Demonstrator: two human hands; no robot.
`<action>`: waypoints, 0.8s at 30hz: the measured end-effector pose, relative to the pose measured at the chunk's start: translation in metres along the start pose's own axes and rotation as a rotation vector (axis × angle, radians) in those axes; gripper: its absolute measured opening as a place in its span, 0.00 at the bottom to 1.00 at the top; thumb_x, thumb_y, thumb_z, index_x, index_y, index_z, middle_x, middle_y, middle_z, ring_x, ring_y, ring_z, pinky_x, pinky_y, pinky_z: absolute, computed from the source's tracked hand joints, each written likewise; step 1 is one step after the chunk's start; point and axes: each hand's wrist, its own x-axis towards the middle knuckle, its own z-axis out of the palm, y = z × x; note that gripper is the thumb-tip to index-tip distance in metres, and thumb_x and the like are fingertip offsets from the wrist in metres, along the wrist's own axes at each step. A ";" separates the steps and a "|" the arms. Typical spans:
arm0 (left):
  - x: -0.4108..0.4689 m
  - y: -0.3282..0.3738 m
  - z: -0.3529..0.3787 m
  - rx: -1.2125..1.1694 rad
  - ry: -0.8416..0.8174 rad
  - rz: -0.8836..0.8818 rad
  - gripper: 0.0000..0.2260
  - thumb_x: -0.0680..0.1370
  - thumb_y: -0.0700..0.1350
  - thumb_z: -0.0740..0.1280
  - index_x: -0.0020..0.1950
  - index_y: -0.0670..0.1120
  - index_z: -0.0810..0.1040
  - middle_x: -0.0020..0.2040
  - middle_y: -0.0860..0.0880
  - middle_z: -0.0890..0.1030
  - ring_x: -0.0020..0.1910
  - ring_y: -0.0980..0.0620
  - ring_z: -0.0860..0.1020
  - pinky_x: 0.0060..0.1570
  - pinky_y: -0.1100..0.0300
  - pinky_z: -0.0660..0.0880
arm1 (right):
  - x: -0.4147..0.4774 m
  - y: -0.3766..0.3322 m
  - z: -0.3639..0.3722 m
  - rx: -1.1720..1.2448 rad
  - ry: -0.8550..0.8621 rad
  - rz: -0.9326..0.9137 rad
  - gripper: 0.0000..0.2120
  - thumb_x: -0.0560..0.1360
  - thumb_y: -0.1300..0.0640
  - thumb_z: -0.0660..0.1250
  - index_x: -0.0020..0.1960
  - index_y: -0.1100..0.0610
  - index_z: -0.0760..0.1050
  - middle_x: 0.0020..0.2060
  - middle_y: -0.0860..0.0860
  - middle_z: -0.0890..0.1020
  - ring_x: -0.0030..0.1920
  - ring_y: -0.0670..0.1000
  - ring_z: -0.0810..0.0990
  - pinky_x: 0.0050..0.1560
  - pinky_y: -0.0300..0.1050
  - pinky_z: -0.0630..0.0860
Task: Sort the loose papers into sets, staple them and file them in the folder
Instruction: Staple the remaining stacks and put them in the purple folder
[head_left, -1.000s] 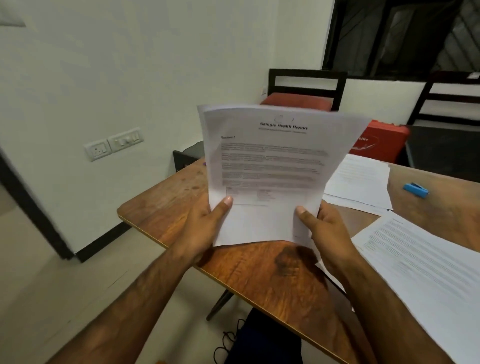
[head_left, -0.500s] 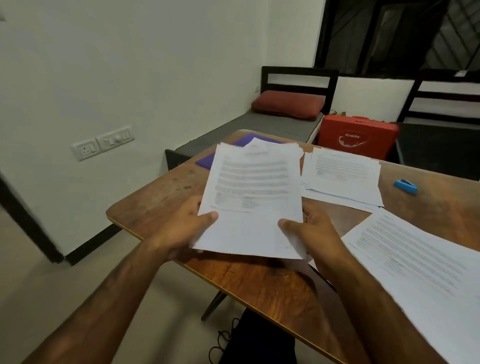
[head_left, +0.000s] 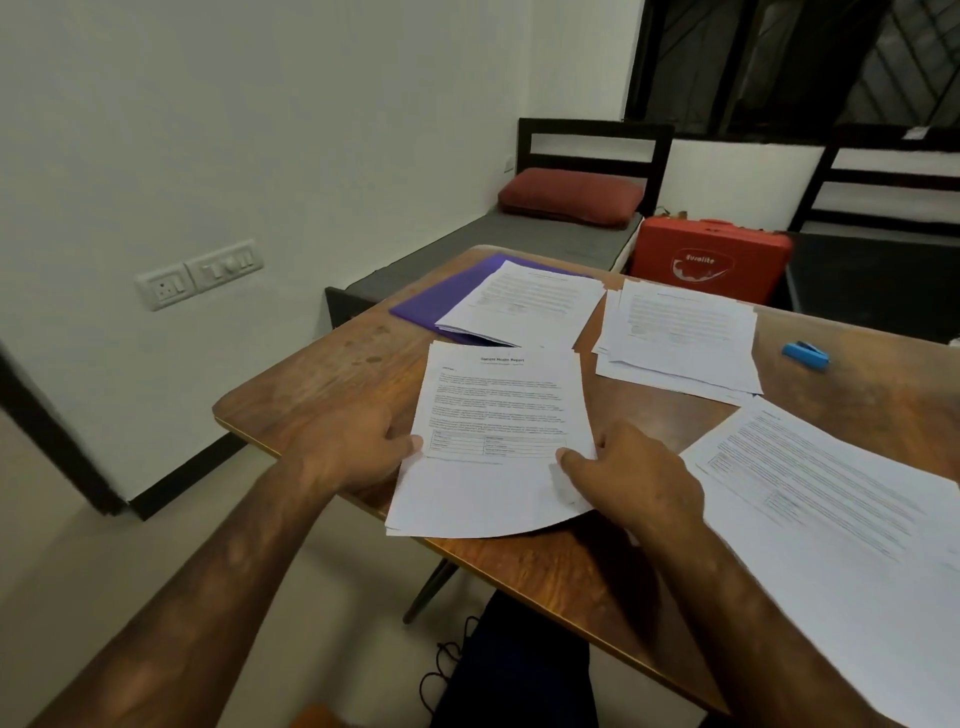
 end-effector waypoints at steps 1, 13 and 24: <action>-0.001 0.005 0.001 0.000 0.029 0.007 0.21 0.82 0.60 0.63 0.73 0.54 0.71 0.70 0.50 0.77 0.62 0.50 0.77 0.59 0.56 0.74 | -0.002 0.000 -0.002 -0.028 0.014 -0.002 0.19 0.77 0.31 0.65 0.56 0.44 0.71 0.55 0.43 0.81 0.52 0.50 0.83 0.57 0.52 0.81; -0.014 0.121 0.047 -0.098 0.094 0.312 0.10 0.80 0.59 0.68 0.55 0.55 0.77 0.56 0.54 0.79 0.51 0.52 0.78 0.58 0.54 0.79 | 0.004 0.030 -0.015 -0.006 0.080 -0.001 0.15 0.78 0.36 0.67 0.46 0.48 0.78 0.40 0.44 0.81 0.40 0.48 0.80 0.50 0.46 0.79; 0.010 0.239 0.118 -0.153 0.028 0.571 0.07 0.81 0.52 0.68 0.55 0.50 0.81 0.51 0.53 0.78 0.48 0.52 0.78 0.45 0.60 0.73 | 0.019 0.134 -0.060 -0.138 0.272 0.151 0.11 0.79 0.43 0.66 0.46 0.49 0.81 0.40 0.45 0.83 0.38 0.48 0.79 0.44 0.44 0.79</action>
